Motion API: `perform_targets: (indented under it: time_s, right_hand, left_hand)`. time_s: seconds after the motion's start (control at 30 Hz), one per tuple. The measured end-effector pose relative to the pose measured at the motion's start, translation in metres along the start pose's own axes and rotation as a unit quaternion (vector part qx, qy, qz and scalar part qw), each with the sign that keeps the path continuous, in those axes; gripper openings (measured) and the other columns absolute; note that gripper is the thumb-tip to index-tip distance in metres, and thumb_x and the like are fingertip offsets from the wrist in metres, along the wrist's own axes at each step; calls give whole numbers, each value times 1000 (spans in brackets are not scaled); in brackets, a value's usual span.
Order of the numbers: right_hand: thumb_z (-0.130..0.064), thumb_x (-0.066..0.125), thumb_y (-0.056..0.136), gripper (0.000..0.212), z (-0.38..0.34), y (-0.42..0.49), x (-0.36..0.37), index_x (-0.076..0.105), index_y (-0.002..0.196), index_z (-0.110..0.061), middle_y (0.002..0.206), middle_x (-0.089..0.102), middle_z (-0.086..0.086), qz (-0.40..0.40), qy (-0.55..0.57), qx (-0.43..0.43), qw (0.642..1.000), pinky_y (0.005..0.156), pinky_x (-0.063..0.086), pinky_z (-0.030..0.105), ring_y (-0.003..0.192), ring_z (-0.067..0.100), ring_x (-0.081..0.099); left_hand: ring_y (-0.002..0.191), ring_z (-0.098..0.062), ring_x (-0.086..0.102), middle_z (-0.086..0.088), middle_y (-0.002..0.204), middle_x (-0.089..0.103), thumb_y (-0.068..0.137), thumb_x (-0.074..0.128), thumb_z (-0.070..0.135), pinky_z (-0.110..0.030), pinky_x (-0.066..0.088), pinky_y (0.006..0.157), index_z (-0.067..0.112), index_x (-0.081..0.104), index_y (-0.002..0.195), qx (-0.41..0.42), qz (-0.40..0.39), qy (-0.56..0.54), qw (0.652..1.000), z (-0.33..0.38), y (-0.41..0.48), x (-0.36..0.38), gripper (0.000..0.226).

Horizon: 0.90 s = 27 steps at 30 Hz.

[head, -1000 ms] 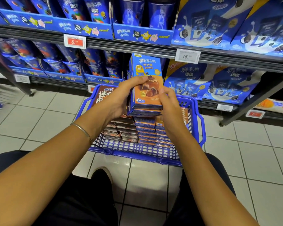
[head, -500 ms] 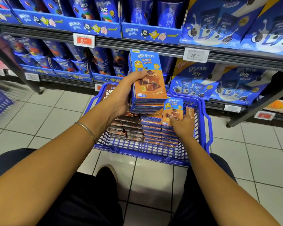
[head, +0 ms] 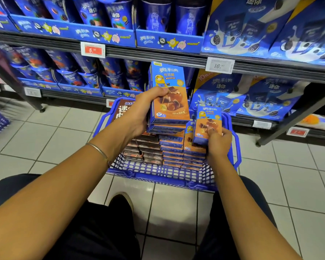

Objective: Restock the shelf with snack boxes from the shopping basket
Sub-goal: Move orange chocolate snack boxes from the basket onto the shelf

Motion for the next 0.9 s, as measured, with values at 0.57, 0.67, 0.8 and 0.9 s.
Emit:
perform_targets:
  time_s: [0.57, 0.67, 0.8, 0.9]
  right_hand:
    - [-20, 69, 92, 34, -116, -85, 62, 63, 123, -7, 105, 75, 8, -246, 140, -20, 959, 66, 59, 32, 82, 15, 73]
    - [-27, 72, 90, 38, -115, -81, 71, 60, 124, -16, 112, 75, 8, -269, 100, -7, 958, 82, 60, 45, 92, 18, 74]
    - [-29, 69, 93, 37, -115, -73, 86, 59, 126, -16, 118, 73, 8, -284, 81, 15, 955, 85, 61, 46, 104, 25, 73]
    - [-27, 68, 94, 31, -129, -76, 93, 60, 122, -15, 106, 75, 3, -271, 72, 28, 959, 74, 62, 40, 92, 18, 74]
  left_hand:
    - [86, -26, 80, -9, 103, 82, 95, 73, 31, -39, 66, 63, 12, 70, 117, 7, 35, 1, 999, 11, 10, -7, 29]
    - [111, -37, 75, -14, 122, 77, 92, 76, 33, -54, 64, 90, 9, 58, 142, 3, 42, -6, 999, 10, 18, -11, 58]
    - [118, -38, 72, -13, 133, 72, 87, 82, 44, -63, 54, 104, 17, 41, 156, -11, 44, -18, 999, 8, 36, -16, 84]
    - [120, -35, 72, -11, 139, 70, 78, 79, 59, -60, 55, 105, 21, 38, 159, -23, 47, -19, 998, 19, 32, -15, 98]
Point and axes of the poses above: each hand's wrist, its own y-axis towards the middle knuckle, its own x-axis out of the palm, z = x × y, the point moved 7 cm from there along y, towards the middle knuckle
